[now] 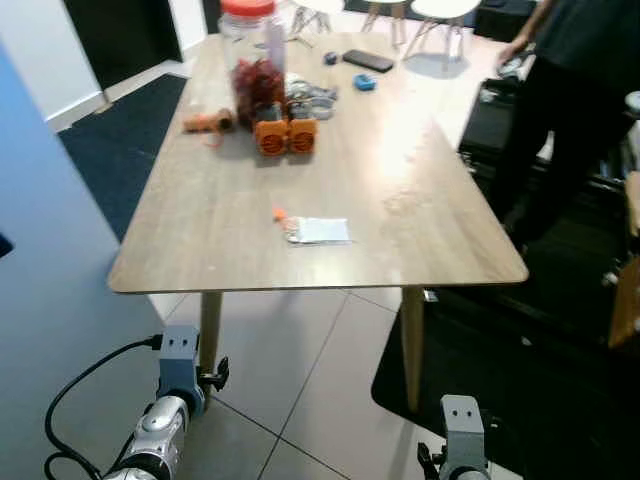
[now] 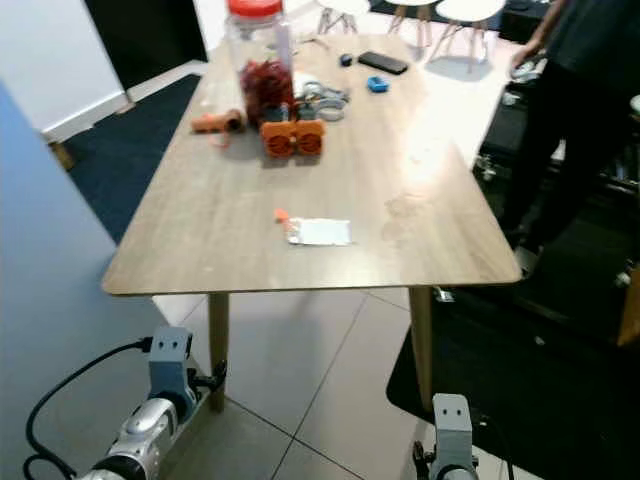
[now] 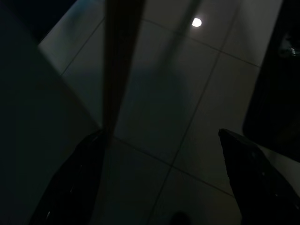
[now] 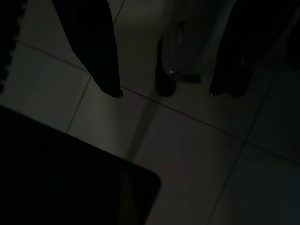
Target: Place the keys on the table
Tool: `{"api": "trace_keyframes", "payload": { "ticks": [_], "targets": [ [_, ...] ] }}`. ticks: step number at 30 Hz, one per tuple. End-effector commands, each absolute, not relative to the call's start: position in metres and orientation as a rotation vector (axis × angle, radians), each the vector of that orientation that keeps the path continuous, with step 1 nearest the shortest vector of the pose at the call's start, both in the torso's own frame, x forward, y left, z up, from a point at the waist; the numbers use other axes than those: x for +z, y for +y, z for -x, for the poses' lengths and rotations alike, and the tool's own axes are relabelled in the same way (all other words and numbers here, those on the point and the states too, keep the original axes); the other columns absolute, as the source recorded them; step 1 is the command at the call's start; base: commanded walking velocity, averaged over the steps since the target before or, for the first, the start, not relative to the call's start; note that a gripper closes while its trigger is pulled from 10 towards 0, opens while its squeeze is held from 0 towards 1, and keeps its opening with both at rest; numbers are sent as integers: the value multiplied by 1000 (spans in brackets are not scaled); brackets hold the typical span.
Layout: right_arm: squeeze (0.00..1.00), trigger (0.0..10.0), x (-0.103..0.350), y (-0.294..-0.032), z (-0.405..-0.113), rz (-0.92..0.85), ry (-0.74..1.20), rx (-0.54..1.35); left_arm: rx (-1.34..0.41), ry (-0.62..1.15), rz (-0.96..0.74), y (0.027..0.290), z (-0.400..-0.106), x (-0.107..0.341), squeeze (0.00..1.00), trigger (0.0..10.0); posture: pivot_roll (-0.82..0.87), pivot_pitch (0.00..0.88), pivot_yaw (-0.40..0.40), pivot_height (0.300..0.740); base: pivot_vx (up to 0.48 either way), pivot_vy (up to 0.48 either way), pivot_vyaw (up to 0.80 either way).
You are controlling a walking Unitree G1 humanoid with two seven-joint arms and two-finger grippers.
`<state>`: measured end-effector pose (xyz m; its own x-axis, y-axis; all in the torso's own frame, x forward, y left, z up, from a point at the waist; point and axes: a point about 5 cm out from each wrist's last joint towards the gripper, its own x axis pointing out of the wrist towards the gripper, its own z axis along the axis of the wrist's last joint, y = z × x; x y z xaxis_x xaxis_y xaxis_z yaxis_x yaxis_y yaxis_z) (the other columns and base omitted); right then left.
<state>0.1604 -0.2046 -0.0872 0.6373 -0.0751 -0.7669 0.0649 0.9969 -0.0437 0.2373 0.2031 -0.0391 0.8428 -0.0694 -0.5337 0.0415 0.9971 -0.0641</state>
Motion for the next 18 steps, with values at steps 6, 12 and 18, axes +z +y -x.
{"api": "trace_keyframes", "payload": {
  "ticks": [6, 12, 18],
  "targets": [
    [0, 10000, -87, -204, -161, 6, 873, -79, -58, 570, 57, 202, -235, -41, 0, 10000, 37, 31, -5, 740, 0, 0, 800],
    [0, 10000, -87, -204, -161, 7, 874, -77, -51, 568, 51, 203, -234, -41, 0, 10000, 37, 31, -4, 740, 0, 0, 800],
    [0, 10000, -87, -203, -160, 8, 876, -75, -47, 569, 55, 203, -234, -41, 0, 10000, 37, 31, -5, 740, 0, 0, 800]
  ]
}}
